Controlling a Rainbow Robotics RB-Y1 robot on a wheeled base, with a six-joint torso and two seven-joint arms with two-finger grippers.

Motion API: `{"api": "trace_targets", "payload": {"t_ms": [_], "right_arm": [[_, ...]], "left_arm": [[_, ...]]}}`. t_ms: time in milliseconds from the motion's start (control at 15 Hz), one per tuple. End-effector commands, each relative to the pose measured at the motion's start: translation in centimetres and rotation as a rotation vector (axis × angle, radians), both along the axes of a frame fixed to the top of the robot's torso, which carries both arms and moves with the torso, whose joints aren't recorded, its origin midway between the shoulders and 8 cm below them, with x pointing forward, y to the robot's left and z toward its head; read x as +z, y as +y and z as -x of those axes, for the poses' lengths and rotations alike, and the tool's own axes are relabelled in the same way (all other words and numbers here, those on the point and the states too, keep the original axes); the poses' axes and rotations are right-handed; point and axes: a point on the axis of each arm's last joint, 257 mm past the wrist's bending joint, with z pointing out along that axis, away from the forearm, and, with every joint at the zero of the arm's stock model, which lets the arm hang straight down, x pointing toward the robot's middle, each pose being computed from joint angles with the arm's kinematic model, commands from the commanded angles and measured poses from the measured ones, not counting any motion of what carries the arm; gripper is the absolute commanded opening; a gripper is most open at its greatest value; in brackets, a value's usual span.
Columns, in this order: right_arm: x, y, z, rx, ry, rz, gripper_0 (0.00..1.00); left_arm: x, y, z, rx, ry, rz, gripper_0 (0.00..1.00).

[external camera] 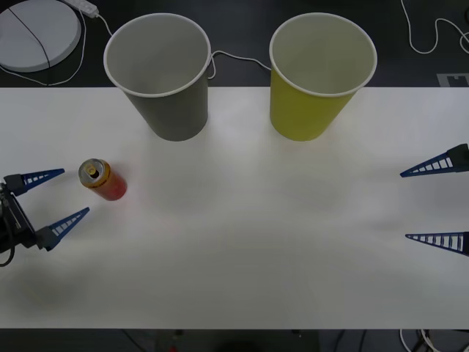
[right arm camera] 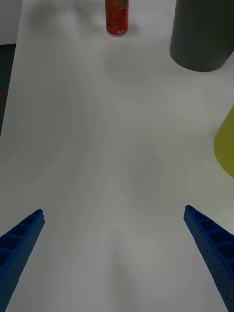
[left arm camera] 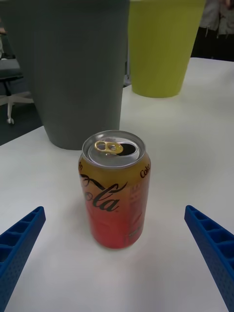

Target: Put the can into the green bin and the plastic bottle into the gray bin

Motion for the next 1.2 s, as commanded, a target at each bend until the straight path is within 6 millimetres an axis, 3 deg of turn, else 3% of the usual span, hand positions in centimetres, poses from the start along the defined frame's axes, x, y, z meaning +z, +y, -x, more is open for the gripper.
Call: {"api": "trace_targets", "payload": {"t_ms": [67, 600, 1200], "right_arm": [[0.0, 0.0, 0.0, 0.0, 0.0, 0.0, 1.0], [0.0, 0.0, 0.0, 0.0, 0.0, 0.0, 1.0], [0.0, 0.0, 0.0, 0.0, 0.0, 0.0, 1.0]], "left_arm": [[-0.8, -1.0, -0.6, 0.02, 0.003, 0.02, 1.0], [-2.4, -2.9, -2.9, 0.09, 0.016, 0.054, 1.0], [-2.6, -5.6, -6.2, 0.128, 0.016, 0.074, 1.0]]}}
